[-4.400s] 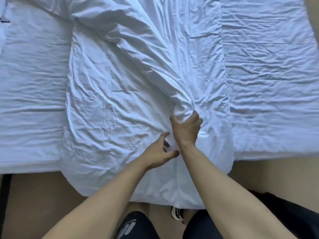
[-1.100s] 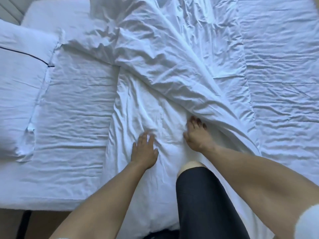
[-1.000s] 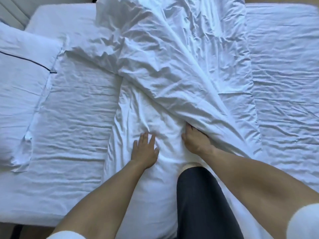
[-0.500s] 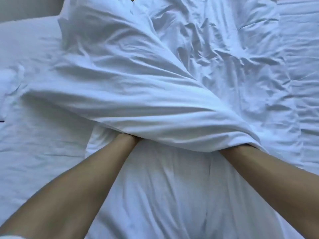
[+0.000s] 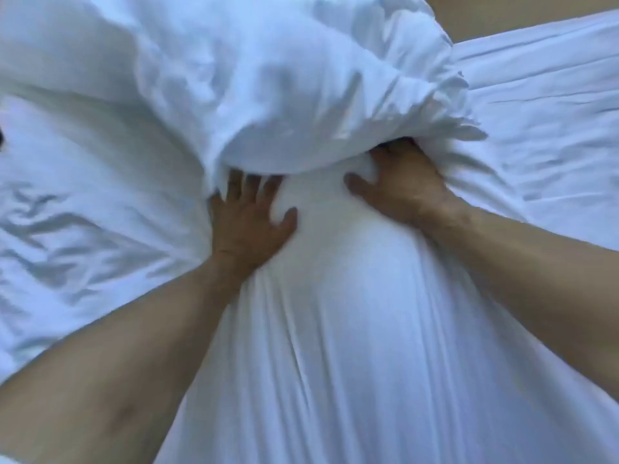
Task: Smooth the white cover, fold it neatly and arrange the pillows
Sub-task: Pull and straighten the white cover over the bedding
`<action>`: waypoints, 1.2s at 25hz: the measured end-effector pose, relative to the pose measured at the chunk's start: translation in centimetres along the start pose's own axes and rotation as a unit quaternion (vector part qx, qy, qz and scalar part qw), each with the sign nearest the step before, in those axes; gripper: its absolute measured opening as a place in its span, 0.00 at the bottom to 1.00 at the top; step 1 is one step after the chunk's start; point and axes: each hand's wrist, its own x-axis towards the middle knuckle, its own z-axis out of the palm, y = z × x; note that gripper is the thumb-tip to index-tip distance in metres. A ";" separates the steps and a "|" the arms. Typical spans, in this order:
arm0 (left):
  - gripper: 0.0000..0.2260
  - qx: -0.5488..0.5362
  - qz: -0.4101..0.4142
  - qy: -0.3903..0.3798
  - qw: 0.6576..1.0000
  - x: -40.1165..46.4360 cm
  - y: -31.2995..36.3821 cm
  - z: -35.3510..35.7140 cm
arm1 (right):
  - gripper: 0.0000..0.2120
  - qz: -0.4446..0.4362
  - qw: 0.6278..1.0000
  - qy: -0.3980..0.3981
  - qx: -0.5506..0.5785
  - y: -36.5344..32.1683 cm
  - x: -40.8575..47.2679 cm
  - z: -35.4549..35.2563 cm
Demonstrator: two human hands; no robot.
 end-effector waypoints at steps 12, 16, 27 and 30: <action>0.33 0.011 0.055 0.028 0.998 0.7 -2.1 1.7 | 0.39 0.122 0.986 0.040 -0.109 -1.9 7.5 4.5; 0.34 0.011 0.072 0.034 0.997 0.4 -1.4 1.7 | 0.39 0.142 0.983 0.029 -0.113 -1.9 7.0 4.7; 0.35 -0.036 -0.107 0.148 0.983 7.5 -15.0 -10.4 | 0.37 0.233 0.970 0.070 0.004 -4.0 11.3 -2.6; 0.43 0.047 -0.302 -0.153 0.940 12.3 -23.4 -10.0 | 0.50 0.372 0.913 0.163 0.030 -4.2 16.7 -5.3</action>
